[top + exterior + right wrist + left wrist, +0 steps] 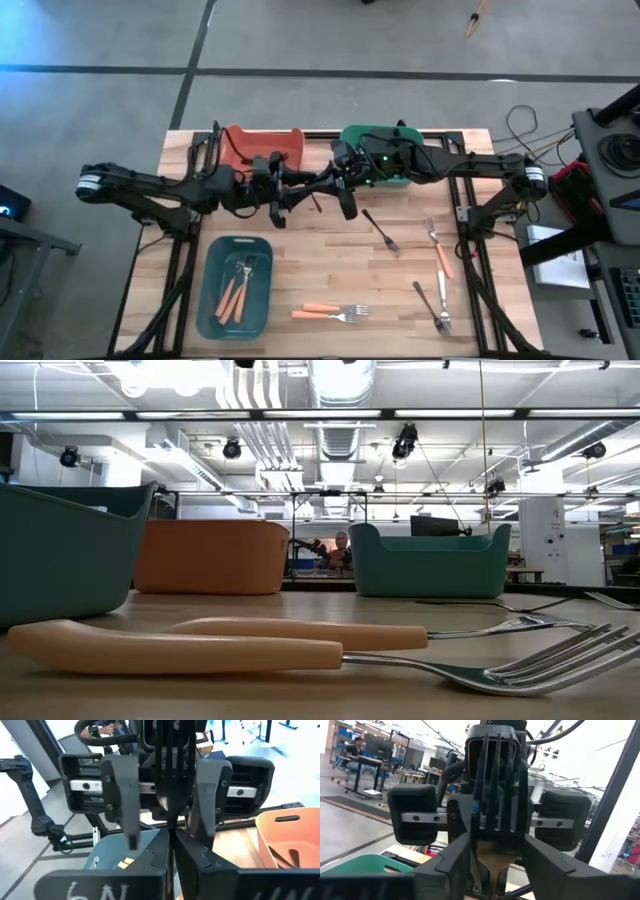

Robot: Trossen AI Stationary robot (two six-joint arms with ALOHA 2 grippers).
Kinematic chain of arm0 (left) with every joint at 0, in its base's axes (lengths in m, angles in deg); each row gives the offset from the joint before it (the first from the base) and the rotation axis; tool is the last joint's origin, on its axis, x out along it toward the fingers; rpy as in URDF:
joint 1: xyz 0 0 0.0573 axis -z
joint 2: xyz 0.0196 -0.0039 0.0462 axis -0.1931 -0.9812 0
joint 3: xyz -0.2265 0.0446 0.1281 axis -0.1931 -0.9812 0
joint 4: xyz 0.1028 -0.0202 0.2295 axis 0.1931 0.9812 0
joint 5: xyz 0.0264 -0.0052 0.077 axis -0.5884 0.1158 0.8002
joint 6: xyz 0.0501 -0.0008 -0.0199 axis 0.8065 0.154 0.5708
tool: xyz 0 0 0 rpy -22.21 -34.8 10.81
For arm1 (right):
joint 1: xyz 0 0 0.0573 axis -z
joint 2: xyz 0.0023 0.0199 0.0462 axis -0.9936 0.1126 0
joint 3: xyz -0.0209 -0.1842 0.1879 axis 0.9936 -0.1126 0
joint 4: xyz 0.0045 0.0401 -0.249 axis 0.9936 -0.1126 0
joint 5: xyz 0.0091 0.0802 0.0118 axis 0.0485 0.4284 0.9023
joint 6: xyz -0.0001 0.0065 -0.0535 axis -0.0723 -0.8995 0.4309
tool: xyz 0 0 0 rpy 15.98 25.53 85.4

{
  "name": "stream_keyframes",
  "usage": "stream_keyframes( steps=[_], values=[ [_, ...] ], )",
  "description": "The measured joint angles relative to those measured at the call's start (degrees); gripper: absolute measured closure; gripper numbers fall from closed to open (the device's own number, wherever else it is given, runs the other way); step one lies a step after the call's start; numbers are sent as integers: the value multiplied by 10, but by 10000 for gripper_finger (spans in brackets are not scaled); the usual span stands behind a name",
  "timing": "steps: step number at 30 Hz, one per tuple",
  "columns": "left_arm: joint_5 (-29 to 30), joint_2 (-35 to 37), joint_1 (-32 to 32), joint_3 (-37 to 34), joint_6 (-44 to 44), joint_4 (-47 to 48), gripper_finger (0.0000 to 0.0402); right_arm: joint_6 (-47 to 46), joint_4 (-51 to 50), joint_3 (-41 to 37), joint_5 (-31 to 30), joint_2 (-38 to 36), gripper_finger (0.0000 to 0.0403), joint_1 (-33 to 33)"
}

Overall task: Sort silverware by color (type)
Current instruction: Put the black fork into the orange bin

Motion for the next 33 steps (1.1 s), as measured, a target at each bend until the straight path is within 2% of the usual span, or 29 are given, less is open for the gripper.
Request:
stream_keyframes(
  steps=[7, 15, 16, 18, 20, 26, 33],
  values=[
    [9, 2, 0, 0, -3, -4, 346, 4, -2, 0, -2, -1, 394, 0],
    [28, 2, 0, 0, -27, 0, 346, -5, -7, 0, -3, -1, 375, 0],
    [30, 2, 0, 0, -28, 0, 351, -7, -9, 0, -2, -1, 369, 0],
    [33, 2, 0, 0, -31, 0, 388, -16, -10, 0, -3, -1, 354, 0],
    [34, 2, 0, 0, -30, 0, 400, -17, -10, 0, -3, -1, 336, 0],
    [47, 2, 0, 0, -46, 0, 397, -16, -12, 0, -8, -1, 286, 0],
    [60, 2, 0, 0, -47, 1, 399, -14, -17, 0, -9, -1, 260, 0]
  ],
)
